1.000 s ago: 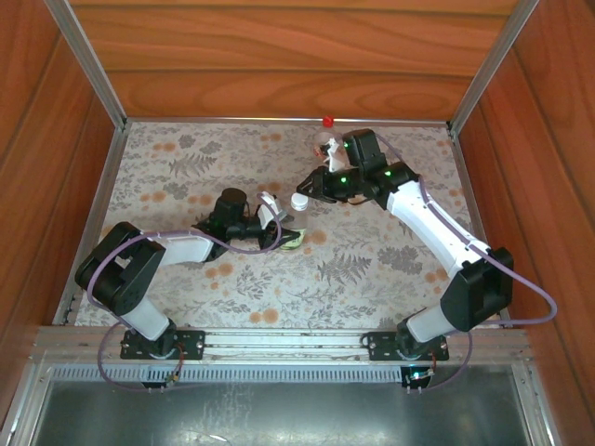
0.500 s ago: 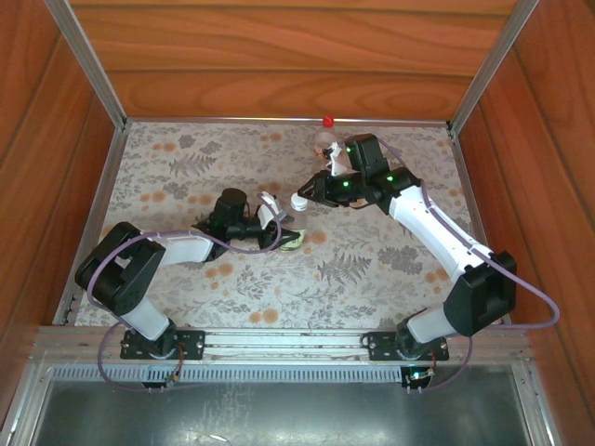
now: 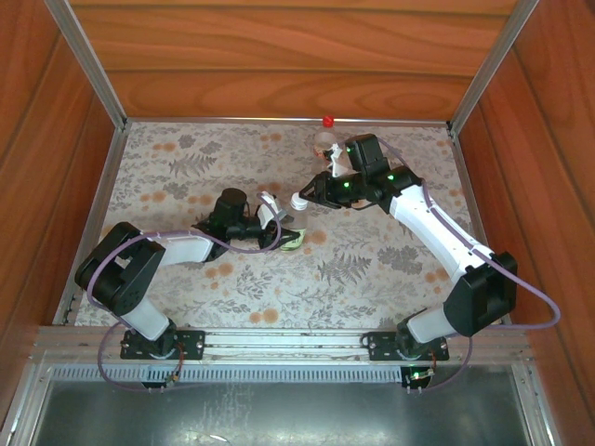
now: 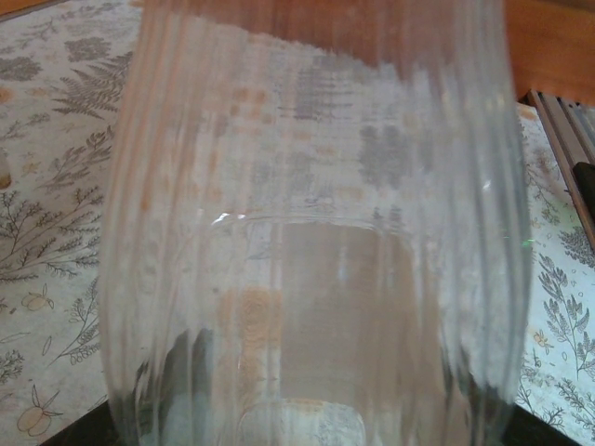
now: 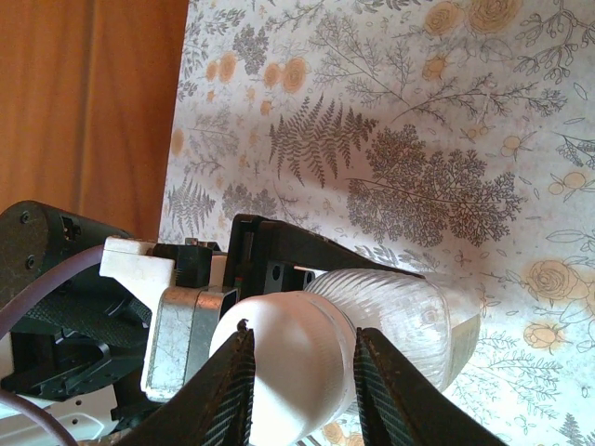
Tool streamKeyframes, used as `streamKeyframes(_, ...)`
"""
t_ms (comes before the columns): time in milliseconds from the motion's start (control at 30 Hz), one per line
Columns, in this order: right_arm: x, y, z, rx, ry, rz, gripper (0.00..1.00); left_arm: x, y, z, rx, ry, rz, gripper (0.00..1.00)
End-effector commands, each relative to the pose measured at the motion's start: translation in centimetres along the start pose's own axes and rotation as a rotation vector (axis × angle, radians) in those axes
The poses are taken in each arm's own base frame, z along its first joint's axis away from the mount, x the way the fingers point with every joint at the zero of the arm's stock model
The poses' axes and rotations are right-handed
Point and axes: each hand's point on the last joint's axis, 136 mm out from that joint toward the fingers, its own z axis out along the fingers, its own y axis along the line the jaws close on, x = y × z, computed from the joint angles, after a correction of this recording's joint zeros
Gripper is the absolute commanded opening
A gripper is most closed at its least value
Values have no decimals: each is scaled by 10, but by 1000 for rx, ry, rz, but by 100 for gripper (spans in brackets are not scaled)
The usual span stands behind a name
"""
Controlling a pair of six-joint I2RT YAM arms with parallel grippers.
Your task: Screw on the bottle caps
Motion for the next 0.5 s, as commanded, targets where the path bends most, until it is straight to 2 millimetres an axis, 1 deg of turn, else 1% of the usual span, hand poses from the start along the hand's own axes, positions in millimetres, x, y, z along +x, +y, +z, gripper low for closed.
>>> streamKeyframes(0, 4, -5, -2, 29, 19, 24, 33, -31, 1, -6, -3, -76, 59, 52)
streamKeyframes(133, 6, -4, 1, 15, 43, 33, 33, -31, 0, -6, 1, -77, 61, 52)
streamKeyframes(267, 8, -2, 5, -4, 63, 28, 35, -32, 0, -6, 2, -78, 61, 52)
streamKeyframes(400, 1, -1, -4, 19, 12, 1, 36, -31, 0, -6, -1, -78, 60, 52)
streamKeyframes(467, -1, 0, -9, 34, 2, -17, 39, -31, 0, -6, 2, -78, 59, 52)
